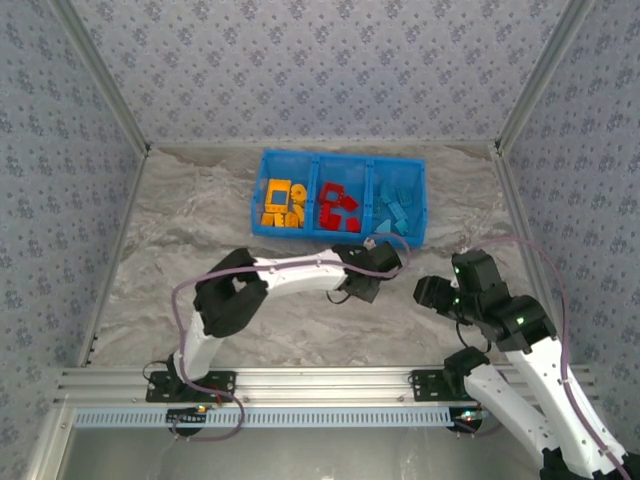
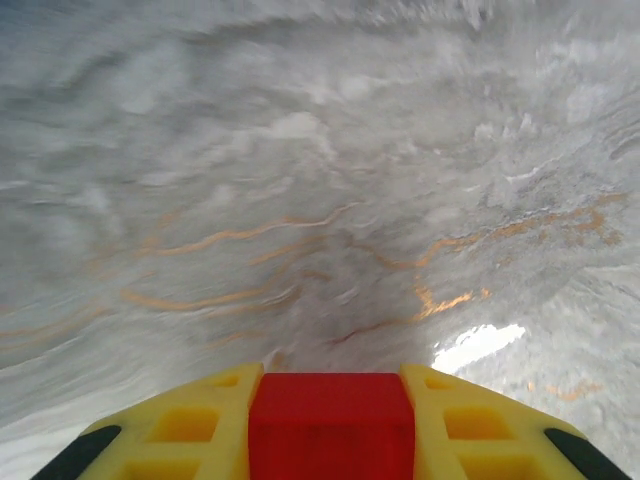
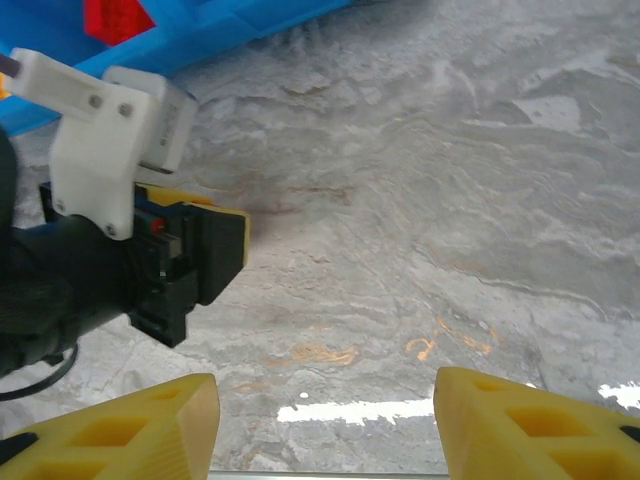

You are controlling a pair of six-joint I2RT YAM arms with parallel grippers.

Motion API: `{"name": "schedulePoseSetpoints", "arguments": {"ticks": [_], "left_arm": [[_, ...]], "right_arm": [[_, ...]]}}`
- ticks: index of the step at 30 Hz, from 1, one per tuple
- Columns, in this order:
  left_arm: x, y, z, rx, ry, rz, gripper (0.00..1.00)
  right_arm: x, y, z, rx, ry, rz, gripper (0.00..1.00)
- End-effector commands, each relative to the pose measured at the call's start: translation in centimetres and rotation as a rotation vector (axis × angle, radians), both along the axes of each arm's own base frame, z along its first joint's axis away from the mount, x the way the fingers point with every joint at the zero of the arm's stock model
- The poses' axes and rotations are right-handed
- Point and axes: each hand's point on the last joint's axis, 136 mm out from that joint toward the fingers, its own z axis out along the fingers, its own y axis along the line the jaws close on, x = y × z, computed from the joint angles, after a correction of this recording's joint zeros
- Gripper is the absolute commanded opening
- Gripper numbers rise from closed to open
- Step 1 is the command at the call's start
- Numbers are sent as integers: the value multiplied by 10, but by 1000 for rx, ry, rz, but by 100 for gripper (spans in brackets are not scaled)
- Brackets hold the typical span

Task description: Sort the legos into containers by color

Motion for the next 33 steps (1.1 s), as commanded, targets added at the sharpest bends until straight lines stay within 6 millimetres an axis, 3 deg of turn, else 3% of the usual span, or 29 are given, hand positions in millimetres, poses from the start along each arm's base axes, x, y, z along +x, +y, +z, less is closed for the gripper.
{"name": "schedulePoseSetpoints", "arguments": {"ticks": [1,5,11,15,21,31,33], "left_arm": [[32,28,79,-123,-82,103,30],[71,56,116,-227,-77,182,31],[132,67,133,-283,-94,226,31],[160,59,119,-313,-31,246,31],[197,38,97,-317,9,262,31],[213,24,44,-278,74,277,34],[213,23,39,-276,81,278,36]], "right_arm": [[23,29,40,54,-147,125,61],[44,69,63,1,-241,289,62],[69,114,89,-183,-380,343,62],[80,132,96,-250,-406,306,62],[81,139,89,-251,-398,279,62],[77,134,88,-237,-392,265,62],[75,133,74,-256,-370,277,62]]}}
